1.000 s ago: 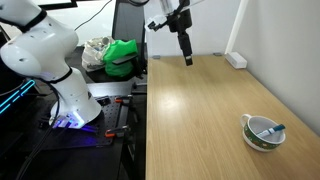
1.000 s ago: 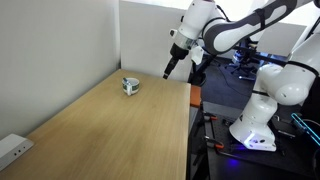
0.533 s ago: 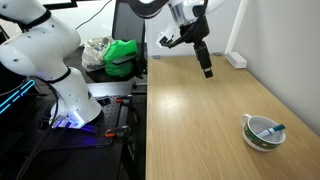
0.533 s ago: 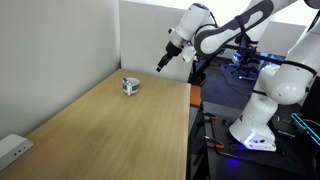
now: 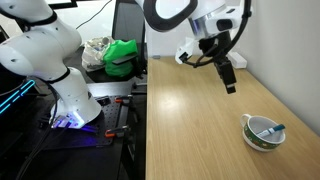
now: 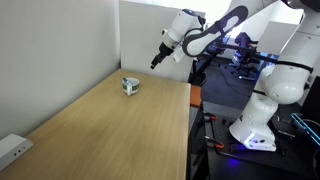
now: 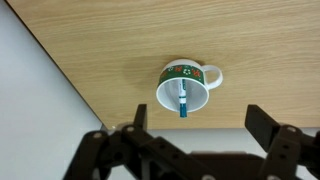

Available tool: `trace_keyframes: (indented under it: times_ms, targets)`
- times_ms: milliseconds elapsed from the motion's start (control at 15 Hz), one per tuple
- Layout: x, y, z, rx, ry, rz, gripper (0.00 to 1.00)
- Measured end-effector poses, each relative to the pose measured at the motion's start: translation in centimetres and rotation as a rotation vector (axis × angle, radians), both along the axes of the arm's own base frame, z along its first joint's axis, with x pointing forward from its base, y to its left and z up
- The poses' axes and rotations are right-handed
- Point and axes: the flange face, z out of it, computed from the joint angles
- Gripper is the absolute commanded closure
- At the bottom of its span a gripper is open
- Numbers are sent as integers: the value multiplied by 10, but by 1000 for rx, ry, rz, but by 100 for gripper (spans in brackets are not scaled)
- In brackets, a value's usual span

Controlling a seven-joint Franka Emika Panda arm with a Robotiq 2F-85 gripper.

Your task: Take the marker out of the mug and put it on the counter.

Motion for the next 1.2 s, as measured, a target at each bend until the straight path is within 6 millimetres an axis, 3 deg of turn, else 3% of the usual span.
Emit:
trace_keyframes:
  times_ms: [600,1200]
  targets:
    - [44,-23,-42,29,-6,36,0]
    - [47,-32,-40,28,-31,8,0]
